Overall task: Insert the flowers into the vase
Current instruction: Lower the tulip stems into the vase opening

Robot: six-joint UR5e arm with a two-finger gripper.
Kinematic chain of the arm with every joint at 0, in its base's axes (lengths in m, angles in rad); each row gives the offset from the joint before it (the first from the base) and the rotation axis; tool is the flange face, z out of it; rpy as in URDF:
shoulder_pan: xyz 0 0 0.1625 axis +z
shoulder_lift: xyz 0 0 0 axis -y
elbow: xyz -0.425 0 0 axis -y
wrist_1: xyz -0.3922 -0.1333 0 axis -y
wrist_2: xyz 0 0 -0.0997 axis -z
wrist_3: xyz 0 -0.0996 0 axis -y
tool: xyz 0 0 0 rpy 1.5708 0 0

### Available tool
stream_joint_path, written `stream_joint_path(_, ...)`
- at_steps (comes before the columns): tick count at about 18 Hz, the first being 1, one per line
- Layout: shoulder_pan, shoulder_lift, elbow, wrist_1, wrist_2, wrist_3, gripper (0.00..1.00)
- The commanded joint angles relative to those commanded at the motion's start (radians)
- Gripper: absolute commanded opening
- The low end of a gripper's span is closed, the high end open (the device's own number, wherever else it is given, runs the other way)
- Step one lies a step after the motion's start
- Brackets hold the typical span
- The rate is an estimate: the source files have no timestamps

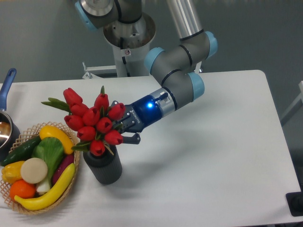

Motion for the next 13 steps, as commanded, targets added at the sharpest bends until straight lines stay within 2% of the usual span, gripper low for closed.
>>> stream_joint_path(9,-0.015,-0.017,-0.011,0.0,0.006,0.018,0.14)
stream_joint_path(13,-0.015,-0.049,0.003,0.0,0.006,0.044,0.14)
